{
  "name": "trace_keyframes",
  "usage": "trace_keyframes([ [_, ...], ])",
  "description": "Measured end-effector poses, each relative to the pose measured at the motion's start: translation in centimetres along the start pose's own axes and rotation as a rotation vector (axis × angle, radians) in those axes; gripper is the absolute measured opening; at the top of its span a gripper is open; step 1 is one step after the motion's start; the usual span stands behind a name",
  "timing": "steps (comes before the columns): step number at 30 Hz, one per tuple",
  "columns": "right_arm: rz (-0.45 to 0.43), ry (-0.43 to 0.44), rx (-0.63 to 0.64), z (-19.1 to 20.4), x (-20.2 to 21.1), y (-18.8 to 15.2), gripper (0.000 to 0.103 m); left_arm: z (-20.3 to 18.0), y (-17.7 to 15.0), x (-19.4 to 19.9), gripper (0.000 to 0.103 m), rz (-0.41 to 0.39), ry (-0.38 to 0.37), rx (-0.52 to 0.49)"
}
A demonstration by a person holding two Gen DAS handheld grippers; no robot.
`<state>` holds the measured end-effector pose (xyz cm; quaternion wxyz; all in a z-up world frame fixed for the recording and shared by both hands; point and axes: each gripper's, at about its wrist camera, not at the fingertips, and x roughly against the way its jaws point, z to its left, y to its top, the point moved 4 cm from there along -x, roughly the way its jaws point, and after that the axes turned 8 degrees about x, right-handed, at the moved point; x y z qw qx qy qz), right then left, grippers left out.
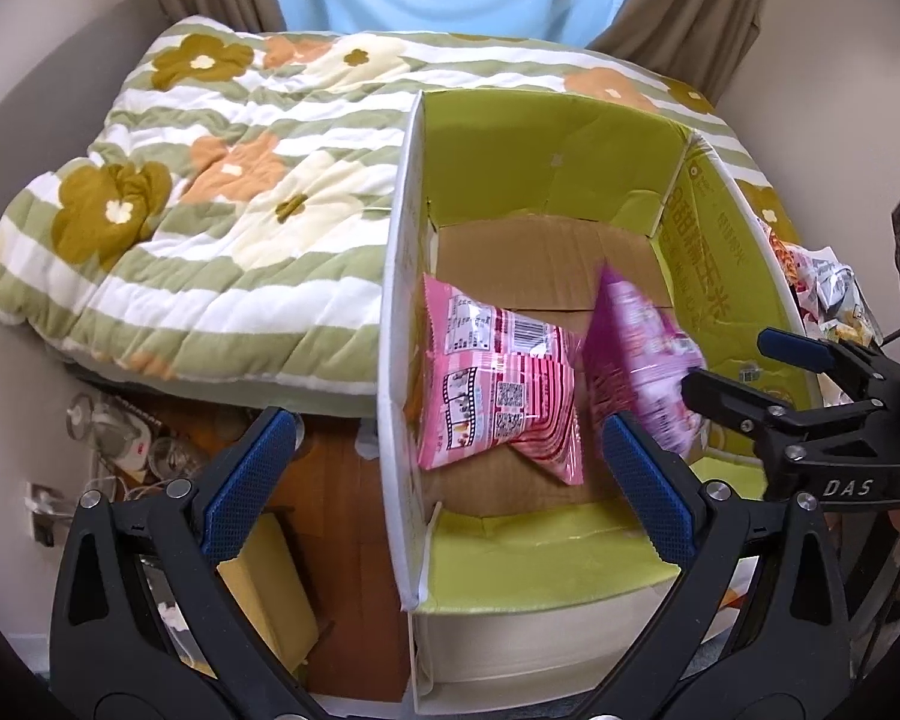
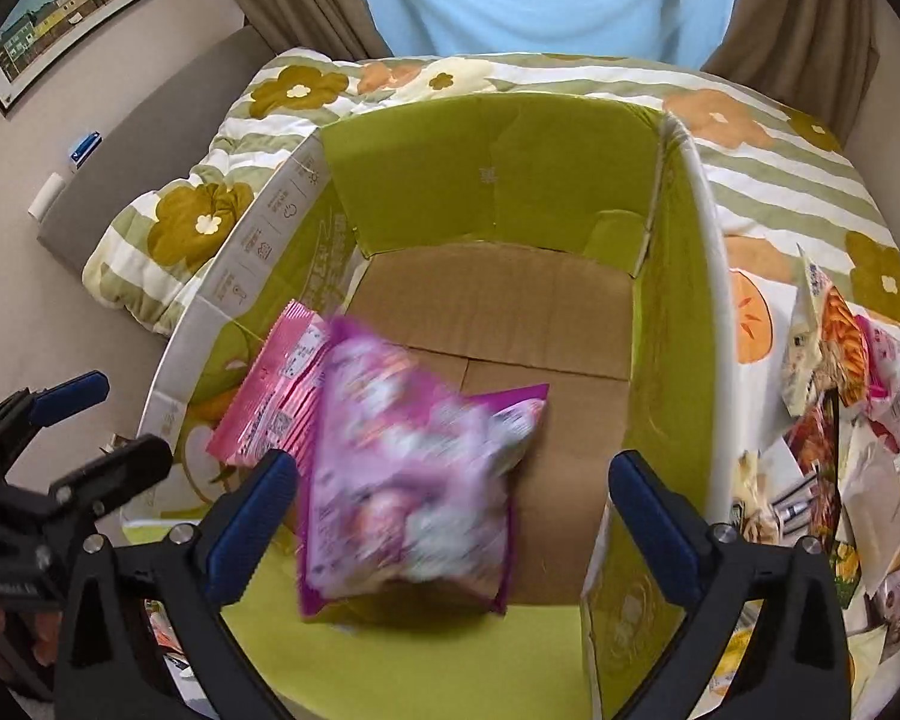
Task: Organize snacks
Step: 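Carry both bags into the lime-green box and open both tools to release them, then move both tools back over the snack bags on the tray table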
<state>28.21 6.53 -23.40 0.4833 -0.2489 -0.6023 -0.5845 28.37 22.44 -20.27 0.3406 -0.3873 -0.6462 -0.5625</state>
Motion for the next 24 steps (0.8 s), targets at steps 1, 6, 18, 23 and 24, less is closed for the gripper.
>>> trace_keyframes([
  [1,-0.008,0.005,-0.01,-0.1,0.3,-0.1,0.103,0.0,0.0,0.3,0.101,-0.006,-0.002,0.0],
  [6,-0.069,-0.03,0.017,0.6,2.2,0.2,0.103,-0.4,0.1,2.1,0.101,-0.05,-0.007,-0.019],
  [18,-0.157,-0.089,0.035,1.5,6.8,-0.3,0.103,-2.1,-0.4,4.9,0.101,-0.088,-0.036,-0.061],
  [23,-0.19,-0.096,0.026,0.8,9.0,-1.4,0.103,-4.3,-1.6,6.1,0.101,-0.099,-0.044,-0.084],
  [24,-0.194,-0.097,0.023,0.6,9.3,-1.6,0.103,-4.9,-1.8,6.2,0.101,-0.099,-0.046,-0.087],
])
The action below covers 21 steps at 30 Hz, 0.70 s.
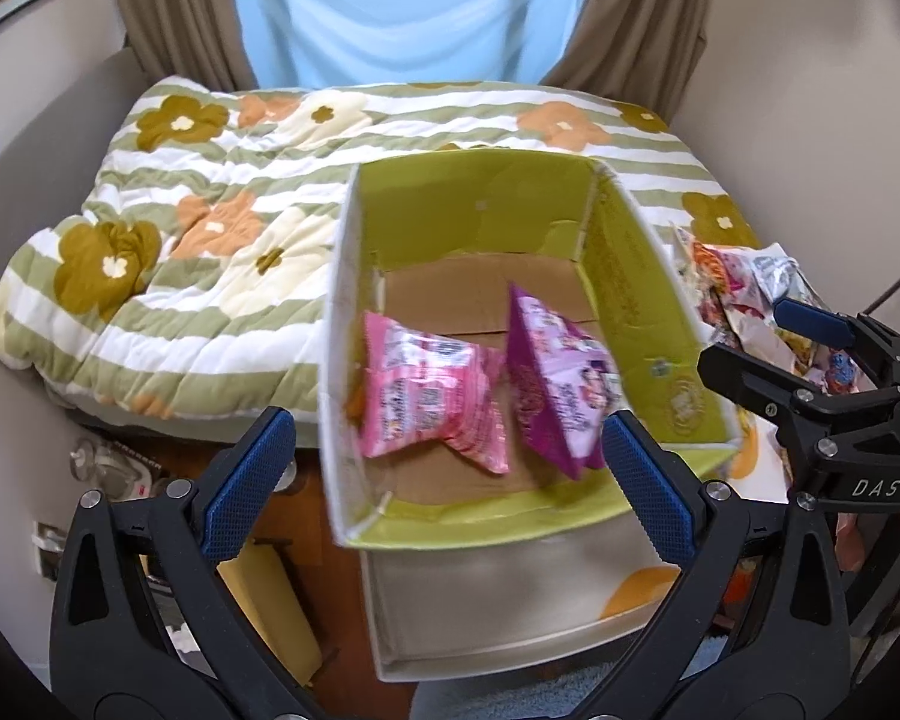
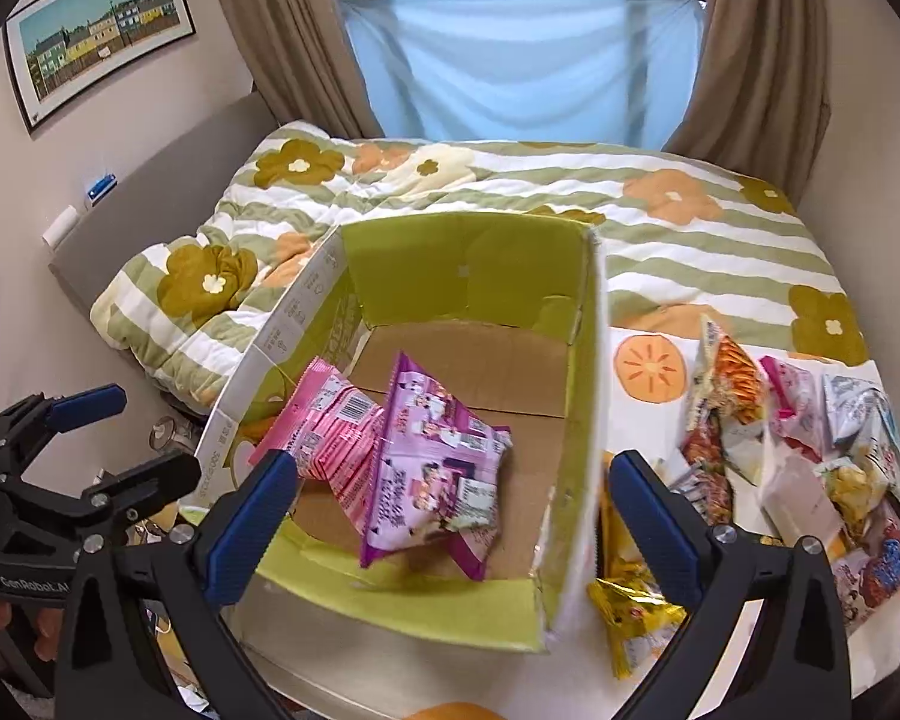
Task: Organize snacks
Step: 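Move both tools back over the snack bags on the tray table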
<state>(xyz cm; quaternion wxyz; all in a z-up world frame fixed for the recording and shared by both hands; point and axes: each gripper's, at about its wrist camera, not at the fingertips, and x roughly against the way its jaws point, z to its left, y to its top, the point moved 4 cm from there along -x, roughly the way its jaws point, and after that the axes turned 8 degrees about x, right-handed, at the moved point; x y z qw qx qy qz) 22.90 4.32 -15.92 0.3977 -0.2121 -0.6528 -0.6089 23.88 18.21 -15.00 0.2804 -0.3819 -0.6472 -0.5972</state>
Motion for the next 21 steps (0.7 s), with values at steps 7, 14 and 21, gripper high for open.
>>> trace_keyframes([
  [7,-0.031,-0.017,-0.029,-5.1,4.3,-2.5,0.103,-7.3,-2.0,0.7,0.101,-0.009,-0.032,0.004],
  [14,-0.025,-0.05,-0.083,-14.3,9.2,-7.3,0.103,-17.3,-5.4,-0.2,0.101,0.019,-0.037,0.015],
  [21,-0.019,-0.149,-0.137,-23.0,12.6,-11.5,0.103,-26.0,-9.0,-2.6,0.101,0.09,-0.073,0.017],
])
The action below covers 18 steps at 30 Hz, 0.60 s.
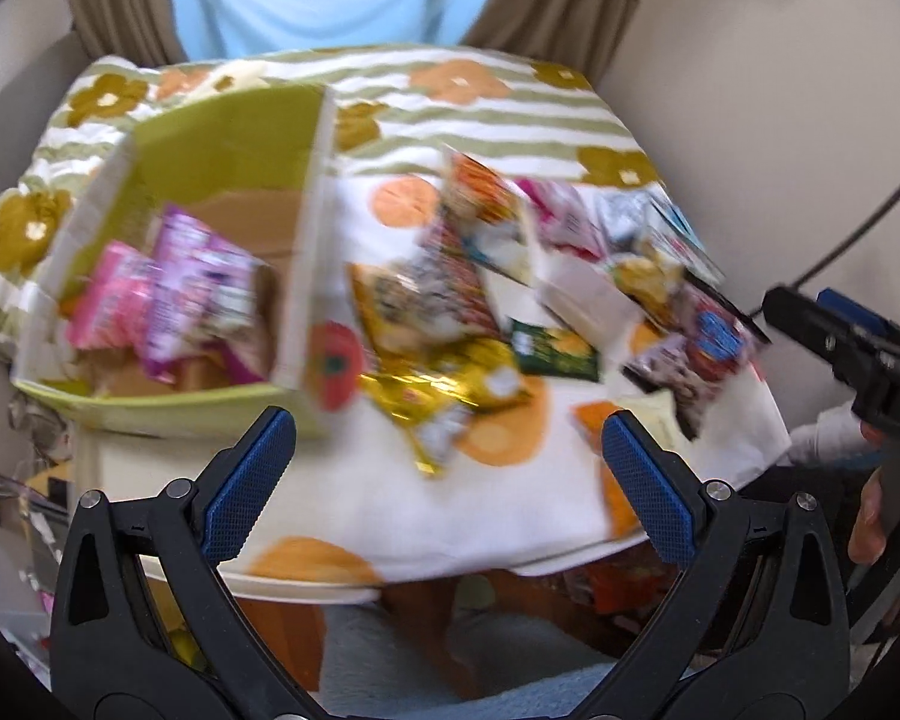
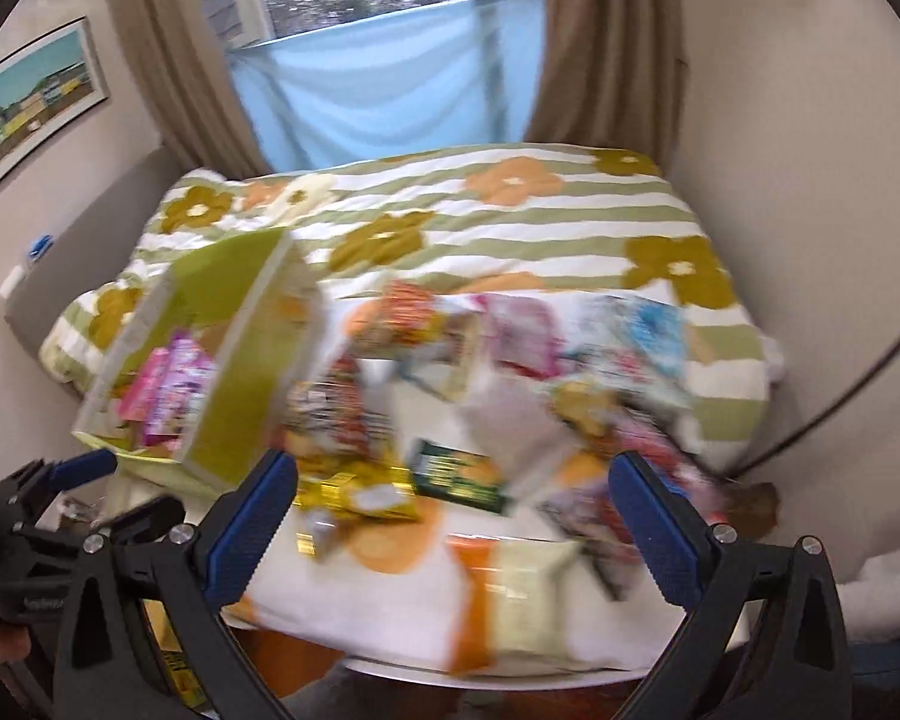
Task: Organize snacks
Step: 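Move both tools back over the snack bags on the tray table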
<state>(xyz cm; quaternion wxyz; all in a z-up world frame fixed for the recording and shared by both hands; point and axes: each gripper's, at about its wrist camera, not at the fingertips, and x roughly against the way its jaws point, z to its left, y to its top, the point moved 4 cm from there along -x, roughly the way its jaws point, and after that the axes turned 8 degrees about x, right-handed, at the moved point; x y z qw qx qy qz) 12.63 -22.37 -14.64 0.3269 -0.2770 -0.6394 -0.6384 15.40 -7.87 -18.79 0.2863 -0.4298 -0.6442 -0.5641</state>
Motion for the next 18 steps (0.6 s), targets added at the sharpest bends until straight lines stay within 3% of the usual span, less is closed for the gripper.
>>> trace_keyframes([
  [7,0.03,-0.022,-0.108,-7.0,-0.7,-2.6,0.103,-7.0,-3.3,-5.2,0.101,0.136,-0.077,-0.03],
  [12,0.026,-0.057,-0.209,-9.7,-1.9,-4.5,0.103,-10.2,-5.8,-10.1,0.101,0.244,-0.122,-0.061],
  [18,0.031,-0.091,-0.276,-11.2,-3.9,-6.2,0.103,-12.4,-7.2,-14.2,0.101,0.274,-0.128,-0.071],
])
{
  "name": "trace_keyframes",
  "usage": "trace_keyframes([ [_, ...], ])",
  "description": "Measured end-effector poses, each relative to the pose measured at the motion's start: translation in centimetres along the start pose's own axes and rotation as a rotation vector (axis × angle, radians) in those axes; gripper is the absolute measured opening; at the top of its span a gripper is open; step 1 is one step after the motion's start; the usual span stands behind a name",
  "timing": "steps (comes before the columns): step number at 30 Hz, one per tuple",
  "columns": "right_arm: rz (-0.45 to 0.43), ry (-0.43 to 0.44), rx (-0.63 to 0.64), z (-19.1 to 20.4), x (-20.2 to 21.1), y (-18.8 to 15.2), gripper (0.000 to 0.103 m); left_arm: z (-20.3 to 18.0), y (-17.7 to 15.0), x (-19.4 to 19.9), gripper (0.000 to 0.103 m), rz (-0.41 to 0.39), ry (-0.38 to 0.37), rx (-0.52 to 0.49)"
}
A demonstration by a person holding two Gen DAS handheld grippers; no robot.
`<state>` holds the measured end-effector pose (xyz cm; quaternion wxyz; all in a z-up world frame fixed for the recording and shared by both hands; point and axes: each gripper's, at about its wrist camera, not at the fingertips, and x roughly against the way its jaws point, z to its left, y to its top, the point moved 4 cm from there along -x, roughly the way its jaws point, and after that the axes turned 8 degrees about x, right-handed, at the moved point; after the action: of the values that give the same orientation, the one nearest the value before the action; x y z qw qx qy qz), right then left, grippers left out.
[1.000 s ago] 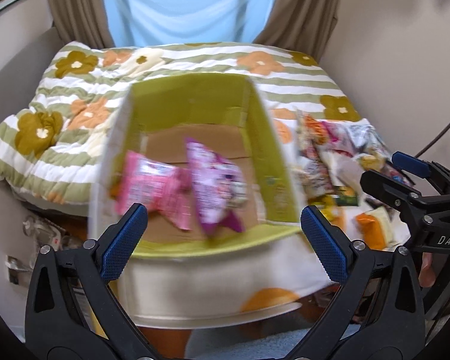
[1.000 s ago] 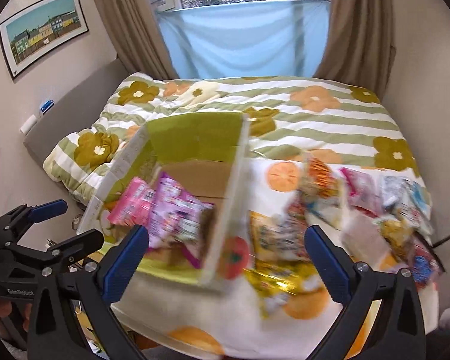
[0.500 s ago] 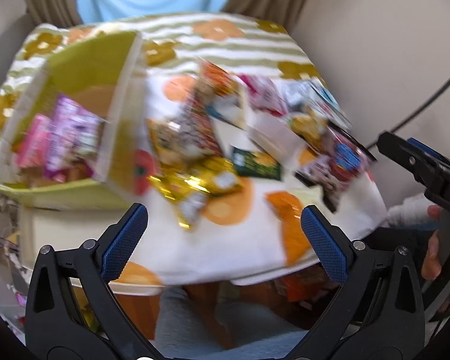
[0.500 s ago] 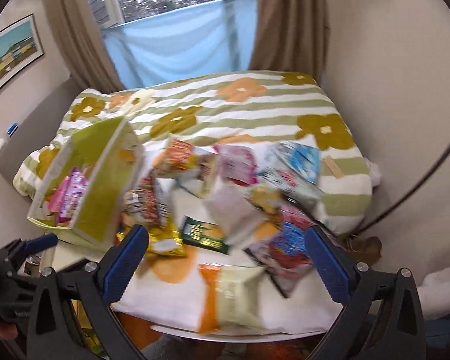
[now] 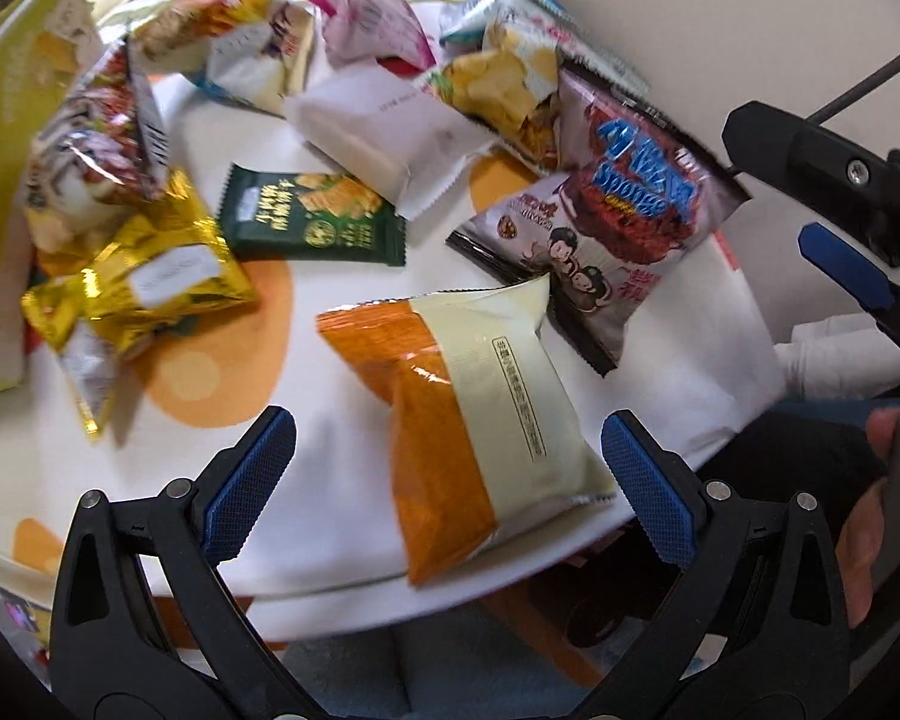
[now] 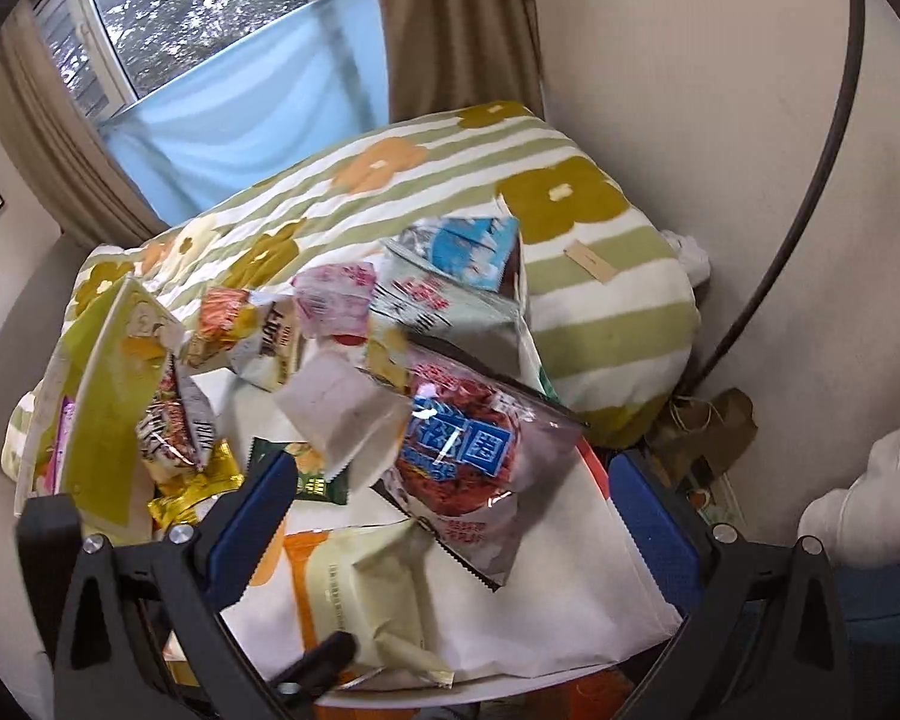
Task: Organize snacks
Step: 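Move both tools back over the snack bags on the tray table, then grasp the orange-and-cream bag with the left tool while the right tool grasps the brown Sponge bag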
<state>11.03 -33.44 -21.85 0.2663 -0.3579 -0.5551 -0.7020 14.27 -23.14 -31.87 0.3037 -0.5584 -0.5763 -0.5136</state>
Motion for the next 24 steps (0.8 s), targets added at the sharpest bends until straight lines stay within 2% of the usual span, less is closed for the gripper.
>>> trace_keyframes([
  [4,0.02,-0.03,0.01,-0.2,-1.6,-0.7,0.103,-0.2,0.3,-1.6,0.101,0.006,-0.013,0.01],
  [10,0.046,-0.043,-0.01,-0.2,-3.2,-1.5,0.103,-0.4,0.5,-2.8,0.083,0.028,-0.034,0.0],
  [16,0.056,-0.046,-0.05,0.0,-4.2,-1.8,0.103,-0.4,1.1,-2.7,0.075,0.024,-0.041,-0.048],
  [24,0.072,-0.074,-0.118,0.6,-5.6,-2.0,0.103,2.5,2.6,-1.8,0.073,0.009,0.009,-0.082],
])
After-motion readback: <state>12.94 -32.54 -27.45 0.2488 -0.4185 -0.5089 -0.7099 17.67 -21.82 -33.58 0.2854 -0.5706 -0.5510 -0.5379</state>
